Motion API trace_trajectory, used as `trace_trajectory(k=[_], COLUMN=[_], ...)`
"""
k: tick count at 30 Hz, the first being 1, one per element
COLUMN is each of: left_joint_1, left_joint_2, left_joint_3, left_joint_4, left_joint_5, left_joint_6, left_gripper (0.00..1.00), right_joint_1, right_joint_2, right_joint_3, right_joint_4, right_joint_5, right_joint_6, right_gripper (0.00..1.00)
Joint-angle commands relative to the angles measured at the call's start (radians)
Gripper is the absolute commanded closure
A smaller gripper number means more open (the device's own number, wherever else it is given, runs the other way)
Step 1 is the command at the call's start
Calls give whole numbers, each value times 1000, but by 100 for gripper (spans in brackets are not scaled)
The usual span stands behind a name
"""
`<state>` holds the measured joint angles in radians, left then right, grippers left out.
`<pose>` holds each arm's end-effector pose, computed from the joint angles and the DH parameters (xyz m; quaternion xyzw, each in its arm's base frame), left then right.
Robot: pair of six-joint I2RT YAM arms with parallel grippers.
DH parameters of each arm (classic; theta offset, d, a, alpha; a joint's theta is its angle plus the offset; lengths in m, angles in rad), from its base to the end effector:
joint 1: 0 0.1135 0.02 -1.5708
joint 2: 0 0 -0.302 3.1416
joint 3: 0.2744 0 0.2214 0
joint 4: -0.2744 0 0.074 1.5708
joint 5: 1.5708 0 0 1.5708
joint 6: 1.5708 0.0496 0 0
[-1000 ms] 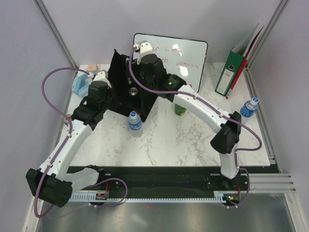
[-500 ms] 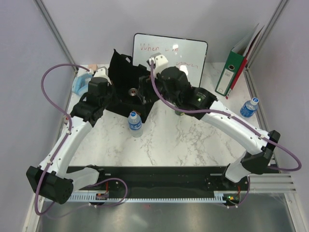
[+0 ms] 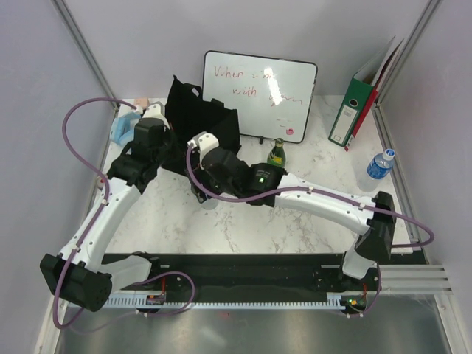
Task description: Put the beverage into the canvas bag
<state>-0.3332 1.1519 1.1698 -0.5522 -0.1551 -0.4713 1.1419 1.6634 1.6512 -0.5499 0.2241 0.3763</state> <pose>0.2057 -0.0631 0.3905 -0.0980 0.8614 -0.1314 0.4808 0.1619 0.3276 0.4064 -0.2748 0.8272 0.2595 0.4157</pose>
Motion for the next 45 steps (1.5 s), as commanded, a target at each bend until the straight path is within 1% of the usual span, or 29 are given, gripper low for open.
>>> trace_trajectory(k=[1,3,8,11,19,24,31,34,37,38,40,41,43,44,45], left_joint_1=[2,0,0,2,2,3,3,3,3,3,2,2,3,3,3], left_joint_2=[-23,-20,-14,-12,-6,-3,-3,-3,-4,-4,-6,-6,-4,-6,-4], left_joint_3=[8,11,10,10,10,11,11,11,7,7,4,4,1,2,1], left_joint_4=[3,2,1,3,3,2,3,3,3,3,3,3,5,3,3], left_joint_5=[19,19,22,28,17,20,22,23,25,25,25,26,25,25,26], left_joint_6=[-24,-24,-32,-38,-38,-40,-38,-40,-40,-43,-43,-43,-43,-44,-44], left_gripper=[98,98,98,98,98,98,98,98,98,98,98,98,98,98,98], right_joint_1=[18,27,45,45,44,44,45,45,45,45,44,44,44,45,45], right_joint_2=[56,81,128,147,167,203,220,223,222,217,211,204,190,174,165], right_joint_3=[2,4,4,-7,5,39,45,44,45,45,48,51,52,52,48], right_joint_4=[48,50,50,74,157,157,142,142,142,143,142,142,142,137,134], right_joint_5=[109,129,268,308,343,362,392,406,417,419,417,414,400,399,397], right_joint_6=[41,52,98,104,113,121,127,119,113,107,98,89,78,76,72], right_gripper=[32,32,31,31,33,36,37,39,49,57,66,76,88,100,100])
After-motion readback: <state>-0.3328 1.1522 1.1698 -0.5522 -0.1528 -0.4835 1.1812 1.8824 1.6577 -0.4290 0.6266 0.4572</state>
